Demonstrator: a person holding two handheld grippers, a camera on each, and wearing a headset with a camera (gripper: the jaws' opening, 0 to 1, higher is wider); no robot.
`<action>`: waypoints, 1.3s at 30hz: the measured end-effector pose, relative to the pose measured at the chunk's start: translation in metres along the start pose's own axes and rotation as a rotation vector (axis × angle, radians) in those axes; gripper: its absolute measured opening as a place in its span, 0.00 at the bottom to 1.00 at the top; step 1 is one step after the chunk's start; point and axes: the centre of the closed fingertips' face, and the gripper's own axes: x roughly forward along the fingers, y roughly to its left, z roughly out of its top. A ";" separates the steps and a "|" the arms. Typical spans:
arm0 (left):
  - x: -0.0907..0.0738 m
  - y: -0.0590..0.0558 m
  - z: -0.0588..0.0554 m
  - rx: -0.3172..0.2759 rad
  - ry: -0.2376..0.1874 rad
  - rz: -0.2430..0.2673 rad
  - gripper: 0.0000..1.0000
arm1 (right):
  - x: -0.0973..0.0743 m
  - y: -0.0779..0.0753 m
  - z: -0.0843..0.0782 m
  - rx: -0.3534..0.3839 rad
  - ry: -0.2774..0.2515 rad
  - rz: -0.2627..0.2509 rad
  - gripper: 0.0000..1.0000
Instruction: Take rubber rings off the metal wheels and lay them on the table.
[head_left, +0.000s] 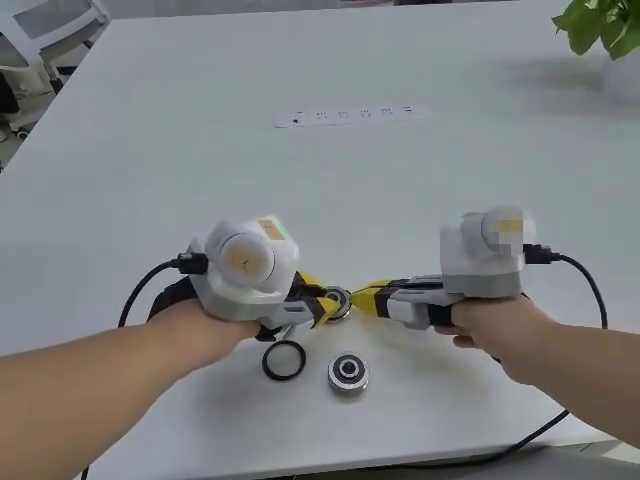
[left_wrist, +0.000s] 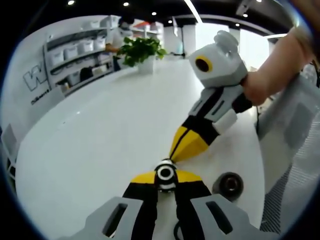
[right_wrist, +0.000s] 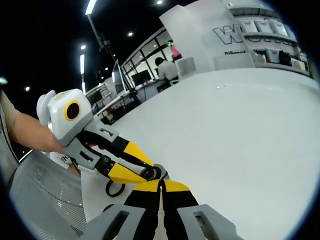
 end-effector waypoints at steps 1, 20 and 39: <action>0.000 0.000 0.000 0.001 0.000 0.002 0.12 | 0.000 0.000 0.000 -0.002 0.000 -0.001 0.00; 0.000 0.000 0.000 0.002 0.008 0.009 0.12 | 0.001 -0.002 0.002 -0.007 0.000 0.007 0.00; 0.000 0.000 0.000 0.006 0.010 0.015 0.12 | 0.003 -0.001 0.003 -0.020 0.002 0.016 0.00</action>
